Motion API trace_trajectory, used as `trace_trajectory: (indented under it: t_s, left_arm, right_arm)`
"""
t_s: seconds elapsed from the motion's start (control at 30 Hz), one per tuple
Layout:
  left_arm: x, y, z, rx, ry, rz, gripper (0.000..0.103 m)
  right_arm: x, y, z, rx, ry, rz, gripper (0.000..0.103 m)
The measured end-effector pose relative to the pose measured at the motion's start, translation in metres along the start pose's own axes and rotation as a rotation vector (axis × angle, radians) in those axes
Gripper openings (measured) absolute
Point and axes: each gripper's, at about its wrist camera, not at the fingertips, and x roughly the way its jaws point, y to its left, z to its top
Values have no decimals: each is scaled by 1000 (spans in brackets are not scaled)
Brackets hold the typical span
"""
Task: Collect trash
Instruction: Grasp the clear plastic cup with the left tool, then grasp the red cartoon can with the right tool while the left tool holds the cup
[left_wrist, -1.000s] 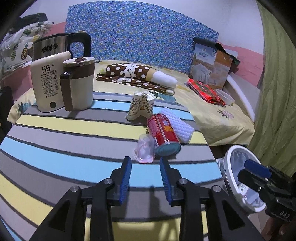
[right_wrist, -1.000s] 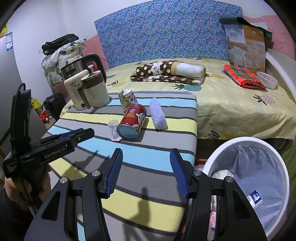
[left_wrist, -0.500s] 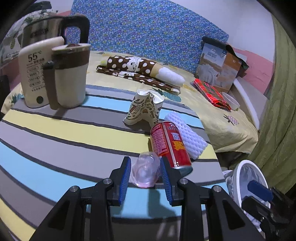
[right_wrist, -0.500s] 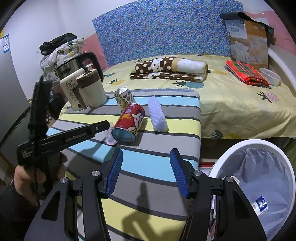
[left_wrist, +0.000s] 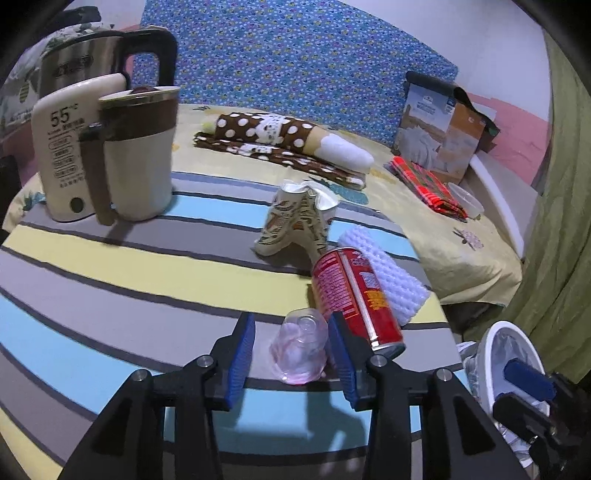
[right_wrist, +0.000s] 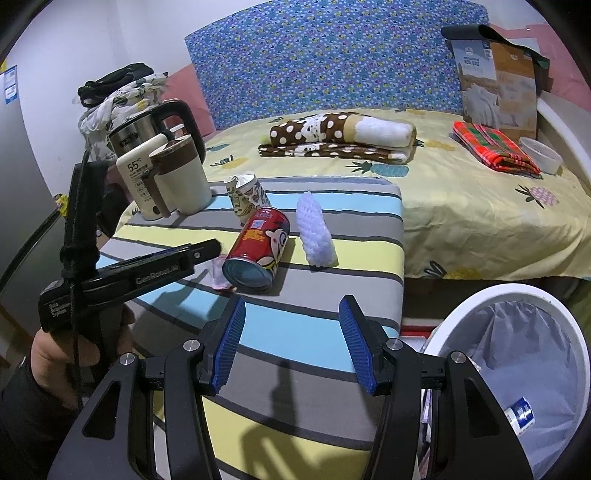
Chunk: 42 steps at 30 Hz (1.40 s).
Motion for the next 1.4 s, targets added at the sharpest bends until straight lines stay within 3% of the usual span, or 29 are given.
trace_trajectory:
  t_s: [0.13,0.37,0.63,0.73,1.3,1.4]
  left_arm:
    - [-10,7,0,-22,-16,20,42]
    - [-15,2,3,-25,-26,-31,42]
    - [10,-5,0,-25,40,-11,41]
    - [13,-1,-4,-28,54,-5,29]
    - [-29,23,-20,24,19,52,28]
    - [-34,31,-22,23,16,57,28]
  right_arm:
    - [0,-1,0,1,1,2,55]
    - [2,-2,-1,9,3,13,55]
    - [1,-3,-2,10,3,16,55]
    - [1,-3,-2,11,5,16,55]
    - [37,21,15,-22,47,38,55]
    - [50,25,20,-19,61,39,66]
